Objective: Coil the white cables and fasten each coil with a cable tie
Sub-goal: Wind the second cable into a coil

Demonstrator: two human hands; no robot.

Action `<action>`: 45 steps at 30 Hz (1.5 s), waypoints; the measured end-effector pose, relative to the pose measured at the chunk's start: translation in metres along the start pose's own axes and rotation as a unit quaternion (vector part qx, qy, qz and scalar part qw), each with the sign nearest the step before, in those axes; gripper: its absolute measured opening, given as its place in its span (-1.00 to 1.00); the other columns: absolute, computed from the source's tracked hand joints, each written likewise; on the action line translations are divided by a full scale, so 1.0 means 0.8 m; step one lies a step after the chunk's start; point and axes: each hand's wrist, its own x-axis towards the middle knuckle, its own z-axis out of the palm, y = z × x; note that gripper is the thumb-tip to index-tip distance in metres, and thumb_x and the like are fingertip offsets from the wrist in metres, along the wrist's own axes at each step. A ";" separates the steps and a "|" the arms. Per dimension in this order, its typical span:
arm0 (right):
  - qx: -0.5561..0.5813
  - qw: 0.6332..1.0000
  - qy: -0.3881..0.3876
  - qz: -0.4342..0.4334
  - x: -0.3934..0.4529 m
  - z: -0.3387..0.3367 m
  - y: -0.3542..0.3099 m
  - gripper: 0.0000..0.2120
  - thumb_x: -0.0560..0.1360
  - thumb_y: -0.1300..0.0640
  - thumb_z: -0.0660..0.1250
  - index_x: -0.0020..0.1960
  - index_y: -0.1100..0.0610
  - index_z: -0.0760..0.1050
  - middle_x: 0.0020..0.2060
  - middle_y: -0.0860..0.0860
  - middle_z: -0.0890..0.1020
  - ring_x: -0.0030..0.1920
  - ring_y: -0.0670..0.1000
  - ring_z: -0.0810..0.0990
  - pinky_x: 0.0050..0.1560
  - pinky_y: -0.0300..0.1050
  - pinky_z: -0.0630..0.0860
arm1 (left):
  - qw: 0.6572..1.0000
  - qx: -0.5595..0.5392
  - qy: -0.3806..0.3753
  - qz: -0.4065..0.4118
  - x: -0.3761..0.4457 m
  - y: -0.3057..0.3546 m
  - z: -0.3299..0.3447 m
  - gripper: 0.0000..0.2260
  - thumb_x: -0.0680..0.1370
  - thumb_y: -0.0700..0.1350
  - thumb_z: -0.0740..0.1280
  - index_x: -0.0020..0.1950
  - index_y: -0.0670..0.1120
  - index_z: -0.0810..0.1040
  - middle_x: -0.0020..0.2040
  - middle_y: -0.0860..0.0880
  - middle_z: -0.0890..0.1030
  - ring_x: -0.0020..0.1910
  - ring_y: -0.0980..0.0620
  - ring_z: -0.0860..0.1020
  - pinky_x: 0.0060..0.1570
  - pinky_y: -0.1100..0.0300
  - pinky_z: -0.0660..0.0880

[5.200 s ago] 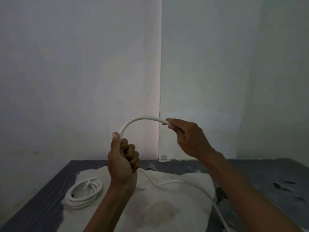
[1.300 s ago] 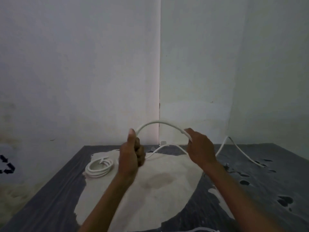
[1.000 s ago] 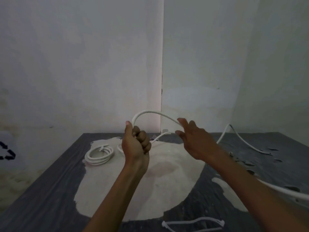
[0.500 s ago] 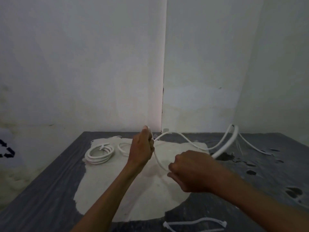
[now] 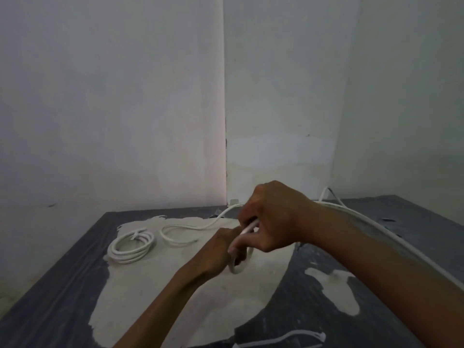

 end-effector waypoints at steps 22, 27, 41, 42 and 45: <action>0.477 0.858 0.137 0.133 -0.045 0.029 0.041 -0.68 0.50 -0.04 0.26 -0.16 0.19 0.64 -0.52 -0.03 0.40 -0.54 -0.14 0.30 -0.51 -0.31 0.28 | 0.616 -0.748 -0.246 0.033 -0.028 0.008 0.002 -0.54 0.60 0.20 0.12 -0.35 -0.09 0.33 -0.63 -0.01 0.41 -0.69 0.14 0.27 -0.66 0.33 0.13; 0.412 0.862 0.197 0.221 -0.077 0.080 0.050 -0.72 0.61 0.10 0.19 0.30 -0.04 0.48 -0.47 -0.08 0.43 -0.48 -0.18 0.35 -0.40 -0.32 0.32 | 0.653 -0.753 -0.058 0.050 -0.023 0.020 -0.041 -0.60 0.62 0.08 0.10 -0.41 -0.01 0.27 -0.70 0.06 0.24 -0.69 0.15 0.03 -0.69 0.32 -0.07; -0.010 0.974 -0.042 0.224 -0.089 0.044 0.016 -0.77 0.63 -0.06 0.09 0.04 0.00 0.48 -0.21 0.00 0.53 -0.18 0.02 0.59 -0.16 -0.10 0.50 | 0.736 -0.666 0.118 -0.001 -0.015 0.004 -0.060 -0.58 0.63 0.02 0.09 -0.41 -0.05 0.33 -0.65 0.05 0.20 -0.71 0.16 0.13 -0.69 0.31 0.01; -0.016 0.975 -0.068 0.213 -0.088 0.040 0.004 -0.75 0.63 -0.07 0.08 0.06 0.01 0.47 -0.20 0.00 0.48 -0.17 0.02 0.57 -0.14 -0.08 0.51 | 0.742 -0.658 0.133 0.000 -0.013 0.006 -0.060 -0.58 0.64 0.02 0.09 -0.42 -0.05 0.33 -0.65 0.05 0.20 -0.71 0.16 0.13 -0.68 0.31 0.02; -0.036 0.977 -0.145 0.154 -0.081 0.029 -0.036 -0.74 0.63 -0.05 0.13 0.14 0.07 0.47 -0.12 0.04 0.47 -0.12 0.04 0.53 -0.16 -0.09 0.40 | 0.774 -0.610 0.170 -0.004 -0.005 0.013 -0.050 -0.59 0.64 0.02 0.08 -0.39 -0.06 0.32 -0.63 0.03 0.21 -0.68 0.15 0.14 -0.65 0.31 0.05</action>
